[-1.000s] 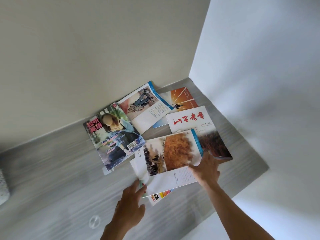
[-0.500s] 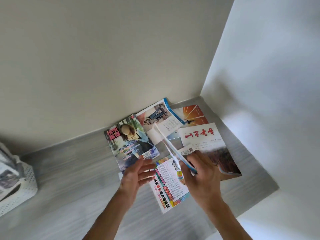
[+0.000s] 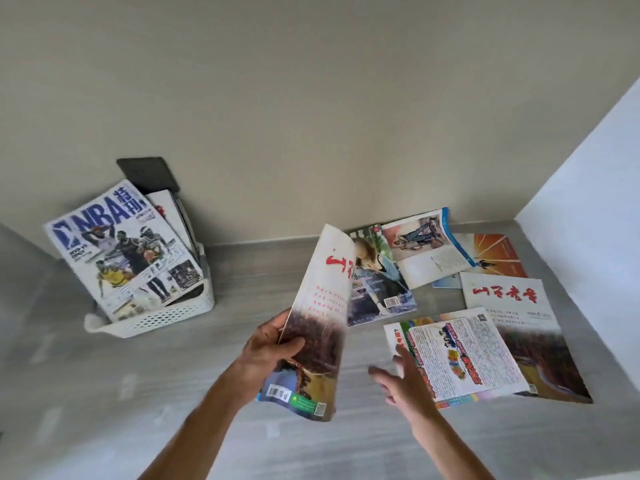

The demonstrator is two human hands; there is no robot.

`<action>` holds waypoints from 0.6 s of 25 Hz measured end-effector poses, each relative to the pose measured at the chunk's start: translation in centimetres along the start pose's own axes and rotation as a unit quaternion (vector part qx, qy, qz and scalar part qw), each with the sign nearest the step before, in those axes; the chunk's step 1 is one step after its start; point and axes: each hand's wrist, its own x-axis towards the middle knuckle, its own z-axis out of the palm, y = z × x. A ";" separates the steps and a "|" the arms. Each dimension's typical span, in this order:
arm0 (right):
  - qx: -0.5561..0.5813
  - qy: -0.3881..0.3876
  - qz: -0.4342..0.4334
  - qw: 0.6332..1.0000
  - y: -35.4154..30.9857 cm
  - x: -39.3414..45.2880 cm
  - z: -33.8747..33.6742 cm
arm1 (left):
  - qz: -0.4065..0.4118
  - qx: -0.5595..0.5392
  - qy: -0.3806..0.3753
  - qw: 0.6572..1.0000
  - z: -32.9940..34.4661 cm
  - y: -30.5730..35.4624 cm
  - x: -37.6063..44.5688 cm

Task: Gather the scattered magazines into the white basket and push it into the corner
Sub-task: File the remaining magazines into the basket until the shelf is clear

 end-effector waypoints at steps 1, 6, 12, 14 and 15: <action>0.101 -0.052 0.035 0.993 -1.2 0.9 1.3 | 0.020 -0.025 -0.022 0.999 -1.5 0.6 -1.0; 0.164 -0.183 -0.062 0.967 -8.2 2.6 8.2 | 0.070 -0.011 0.048 0.996 -9.1 2.7 -5.5; -0.004 -0.108 -0.185 0.977 -9.7 3.3 14.6 | 0.123 0.089 0.356 0.922 -14.5 1.4 -7.5; -0.053 -0.096 -0.177 0.978 -8.3 3.6 17.2 | 0.092 0.154 0.386 0.905 -16.2 -0.3 -7.9; -0.072 -0.091 -0.171 0.979 -7.6 3.9 18.2 | 0.075 0.183 0.393 0.898 -17.0 -1.2 -8.2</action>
